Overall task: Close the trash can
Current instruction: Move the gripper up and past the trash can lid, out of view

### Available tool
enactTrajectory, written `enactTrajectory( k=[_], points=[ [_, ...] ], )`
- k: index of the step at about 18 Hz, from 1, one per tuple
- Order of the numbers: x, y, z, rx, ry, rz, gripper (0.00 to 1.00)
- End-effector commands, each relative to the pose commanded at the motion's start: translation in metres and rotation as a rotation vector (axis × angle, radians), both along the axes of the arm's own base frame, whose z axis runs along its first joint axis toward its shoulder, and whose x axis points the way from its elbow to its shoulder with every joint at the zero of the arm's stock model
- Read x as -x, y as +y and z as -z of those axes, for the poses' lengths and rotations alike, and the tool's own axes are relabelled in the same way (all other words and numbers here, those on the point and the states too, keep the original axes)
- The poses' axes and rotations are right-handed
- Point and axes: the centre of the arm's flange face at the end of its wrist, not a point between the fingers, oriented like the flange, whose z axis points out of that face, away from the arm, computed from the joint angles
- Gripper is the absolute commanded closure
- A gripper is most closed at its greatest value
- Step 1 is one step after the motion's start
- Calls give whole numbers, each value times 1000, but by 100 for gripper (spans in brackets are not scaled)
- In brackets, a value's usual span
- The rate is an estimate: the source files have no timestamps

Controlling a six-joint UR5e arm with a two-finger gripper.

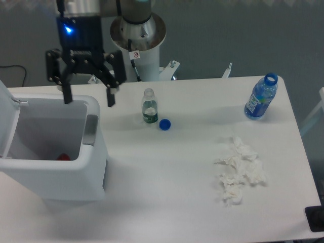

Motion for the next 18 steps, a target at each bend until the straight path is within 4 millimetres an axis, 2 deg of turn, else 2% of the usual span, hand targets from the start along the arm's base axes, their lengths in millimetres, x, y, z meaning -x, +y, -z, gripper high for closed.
enactTrajectory(
  k=[5, 10, 18],
  points=[
    [-24, 0, -19, -82, -92, -12, 0],
    [-64, 2, -29, -116, -129, 83, 0],
    [-116, 2, -43, -176, -157, 225, 0]
  ],
)
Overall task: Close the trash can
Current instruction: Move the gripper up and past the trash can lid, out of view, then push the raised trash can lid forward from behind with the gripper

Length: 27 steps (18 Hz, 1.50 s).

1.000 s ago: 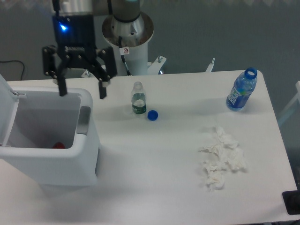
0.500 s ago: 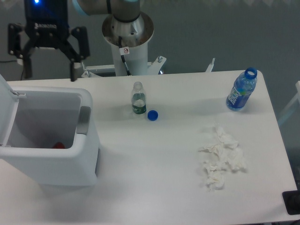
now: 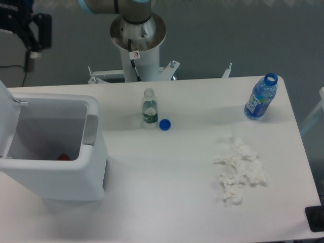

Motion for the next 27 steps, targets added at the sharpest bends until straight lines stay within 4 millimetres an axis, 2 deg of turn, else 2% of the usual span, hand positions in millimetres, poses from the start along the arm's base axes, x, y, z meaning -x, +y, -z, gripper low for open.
enactTrajectory(
  k=[10, 17, 21, 27],
  points=[
    [-52, 12, 2, -57, -93, 235, 0],
    [-91, 39, 31, -15, -111, 321, 0],
    [-101, 50, 44, 3, -118, 341, 0],
    [-99, 60, 50, 12, -115, 341, 0]
  ],
)
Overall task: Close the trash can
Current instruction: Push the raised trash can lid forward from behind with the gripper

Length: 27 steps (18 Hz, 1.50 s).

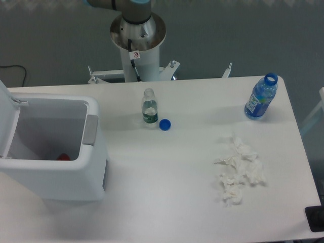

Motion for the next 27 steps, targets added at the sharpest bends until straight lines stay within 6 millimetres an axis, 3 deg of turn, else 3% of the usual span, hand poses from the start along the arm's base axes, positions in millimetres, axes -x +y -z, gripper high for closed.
enactTrajectory(
  k=[4, 11, 22, 27],
  points=[
    [6, 12, 6, 9, 18, -14, 0],
    [17, 13, 11, 20, 63, -45, 0],
    [89, 2, 8, 22, 69, -171, 0],
    [122, -9, 17, 34, 163, -196, 0]
  ],
)
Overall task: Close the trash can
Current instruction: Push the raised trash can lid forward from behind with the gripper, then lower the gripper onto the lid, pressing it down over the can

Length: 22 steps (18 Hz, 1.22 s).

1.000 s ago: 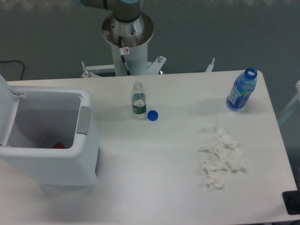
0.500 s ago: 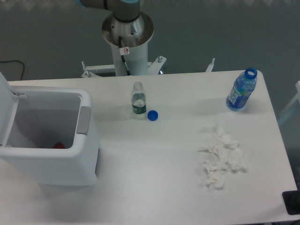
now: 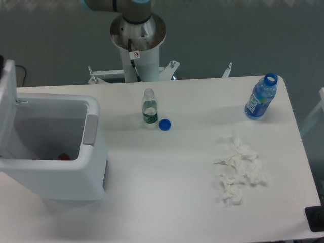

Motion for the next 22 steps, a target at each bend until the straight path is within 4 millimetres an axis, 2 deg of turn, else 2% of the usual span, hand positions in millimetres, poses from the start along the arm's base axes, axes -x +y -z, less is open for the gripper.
enactTrajectory(
  k=[4, 9, 12, 14, 17, 22],
  points=[
    [13, -3, 10, 26, 27, -33, 0],
    [27, -5, 11, 28, 29, -57, 0],
    [42, -8, 11, 28, 28, -85, 0],
    [44, -7, 12, 32, 35, -82, 0],
    [48, -8, 26, 69, 76, -91, 0],
    [59, -10, 38, 92, 84, -98, 0]
  ],
)
